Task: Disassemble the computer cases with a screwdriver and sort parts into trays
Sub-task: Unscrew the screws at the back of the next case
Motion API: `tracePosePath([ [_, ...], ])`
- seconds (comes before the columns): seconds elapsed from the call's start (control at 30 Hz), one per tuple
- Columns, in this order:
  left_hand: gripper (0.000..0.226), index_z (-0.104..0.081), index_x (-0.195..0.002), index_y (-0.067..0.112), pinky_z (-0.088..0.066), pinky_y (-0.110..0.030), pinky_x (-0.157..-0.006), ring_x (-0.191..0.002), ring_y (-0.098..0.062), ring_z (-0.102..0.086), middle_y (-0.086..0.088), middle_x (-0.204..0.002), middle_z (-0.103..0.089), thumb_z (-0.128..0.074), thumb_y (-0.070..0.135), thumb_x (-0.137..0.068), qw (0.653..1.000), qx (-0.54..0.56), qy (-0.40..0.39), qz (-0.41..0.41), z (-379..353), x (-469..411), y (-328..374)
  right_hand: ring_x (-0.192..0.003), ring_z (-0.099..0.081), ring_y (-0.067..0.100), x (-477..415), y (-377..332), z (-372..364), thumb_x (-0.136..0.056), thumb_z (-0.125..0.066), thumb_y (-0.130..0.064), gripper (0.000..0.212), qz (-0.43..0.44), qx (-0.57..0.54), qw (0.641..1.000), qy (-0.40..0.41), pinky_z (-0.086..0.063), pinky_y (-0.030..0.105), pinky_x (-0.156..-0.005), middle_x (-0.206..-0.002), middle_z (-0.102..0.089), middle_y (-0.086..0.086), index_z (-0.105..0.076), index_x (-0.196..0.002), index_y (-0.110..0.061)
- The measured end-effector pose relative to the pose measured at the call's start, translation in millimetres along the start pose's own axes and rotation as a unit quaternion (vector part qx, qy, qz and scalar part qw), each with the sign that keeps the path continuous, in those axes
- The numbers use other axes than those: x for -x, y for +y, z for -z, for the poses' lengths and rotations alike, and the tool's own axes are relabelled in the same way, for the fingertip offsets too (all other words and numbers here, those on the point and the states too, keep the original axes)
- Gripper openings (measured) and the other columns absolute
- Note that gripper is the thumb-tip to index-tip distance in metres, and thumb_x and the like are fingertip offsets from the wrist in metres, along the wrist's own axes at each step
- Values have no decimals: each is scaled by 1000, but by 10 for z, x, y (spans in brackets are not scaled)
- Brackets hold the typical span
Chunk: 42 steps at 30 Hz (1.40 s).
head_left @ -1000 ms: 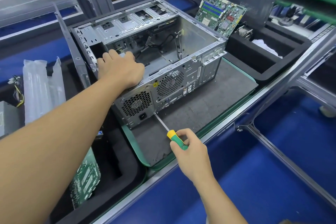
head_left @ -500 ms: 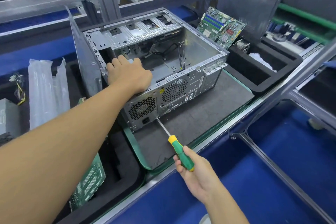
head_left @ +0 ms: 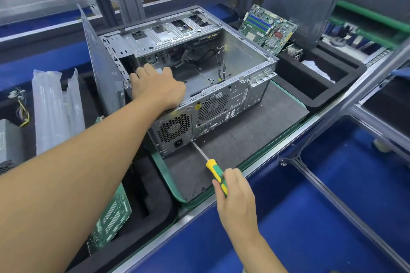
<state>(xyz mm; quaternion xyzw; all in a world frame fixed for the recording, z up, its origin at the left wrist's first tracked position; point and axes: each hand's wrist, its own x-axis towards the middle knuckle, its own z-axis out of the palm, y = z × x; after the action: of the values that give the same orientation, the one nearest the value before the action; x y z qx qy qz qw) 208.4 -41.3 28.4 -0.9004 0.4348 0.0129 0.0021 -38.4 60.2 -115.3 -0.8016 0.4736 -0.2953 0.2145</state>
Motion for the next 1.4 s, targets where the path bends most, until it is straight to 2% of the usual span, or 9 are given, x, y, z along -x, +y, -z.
tracePosePath([
  [0.1,38,-48,-117,19,-28,-49,-99,-118,-38,-37,-21,-127,-42,-35,38,-87,1000,5,0,2,5,5,-3,-72,-49,12,-73,-14,49,-89,-73,-31,31,-180,-130,974,-44,-35,18,-55,-88,-53,-9,-42,-88,-30],
  [0.23,38,-48,-118,18,-27,-49,-99,-119,-38,-37,-22,-128,-42,-36,37,-87,1000,8,2,2,13,17,-1,-57,-47,17,-213,-56,128,-88,-60,-40,26,-454,-335,811,-156,-41,28,-61,-84,-51,2,-55,-94,-15],
  [0.37,38,-49,-118,17,-27,-48,-99,-119,-39,-37,-22,-129,-42,-37,37,-87,1000,14,3,0,27,29,1,-62,-50,22,-332,47,277,-97,-55,-18,21,-493,-453,706,-229,-44,33,-61,-88,-67,15,-65,-100,1],
  [0.57,40,-48,-120,17,-28,-48,-99,-119,-38,-37,-22,-128,-42,-36,36,-87,1000,18,6,1,30,46,0,-59,-38,5,-210,116,230,-90,-68,-21,16,-297,-278,888,-214,-37,14,-52,-81,-49,-2,-53,-87,-17],
  [0.7,40,-49,-119,18,-28,-48,-99,-117,-38,-38,-21,-126,-43,-37,36,-86,1000,26,10,0,33,67,-5,-51,-43,8,-150,69,153,-88,-69,-18,25,-236,-186,944,-136,-46,30,-47,-81,-58,-1,-47,-92,-30],
  [0.93,43,-51,-122,20,-29,-47,-102,-119,-38,-38,-20,-128,-44,-38,36,-85,999,31,15,4,41,86,-3,-56,-28,14,-231,50,252,-98,-57,-39,27,-414,-411,788,-198,-26,27,-47,-76,-42,3,-50,-98,-13],
  [1.13,42,-52,-123,20,-29,-47,-102,-119,-38,-39,-21,-129,-44,-38,35,-86,999,29,12,6,52,90,5,-61,-47,9,-93,39,203,-94,-62,-18,21,-322,-346,877,-87,-46,21,-55,-94,-61,-6,-59,-91,-38],
  [1.3,44,-52,-125,19,-28,-48,-104,-121,-38,-38,-21,-131,-43,-38,34,-86,999,33,13,5,54,83,5,-60,-60,10,-155,25,211,-97,-65,-28,24,-410,-447,782,-142,-54,40,-75,-102,-54,9,-53,-112,-14],
  [1.4,44,-51,-125,19,-28,-49,-106,-122,-39,-37,-22,-132,-43,-37,35,-87,999,32,14,4,49,81,6,-54,-62,25,-248,-18,227,-104,-45,-50,44,-475,-475,719,-179,-57,41,-54,-86,-58,20,-50,-114,-7],
])
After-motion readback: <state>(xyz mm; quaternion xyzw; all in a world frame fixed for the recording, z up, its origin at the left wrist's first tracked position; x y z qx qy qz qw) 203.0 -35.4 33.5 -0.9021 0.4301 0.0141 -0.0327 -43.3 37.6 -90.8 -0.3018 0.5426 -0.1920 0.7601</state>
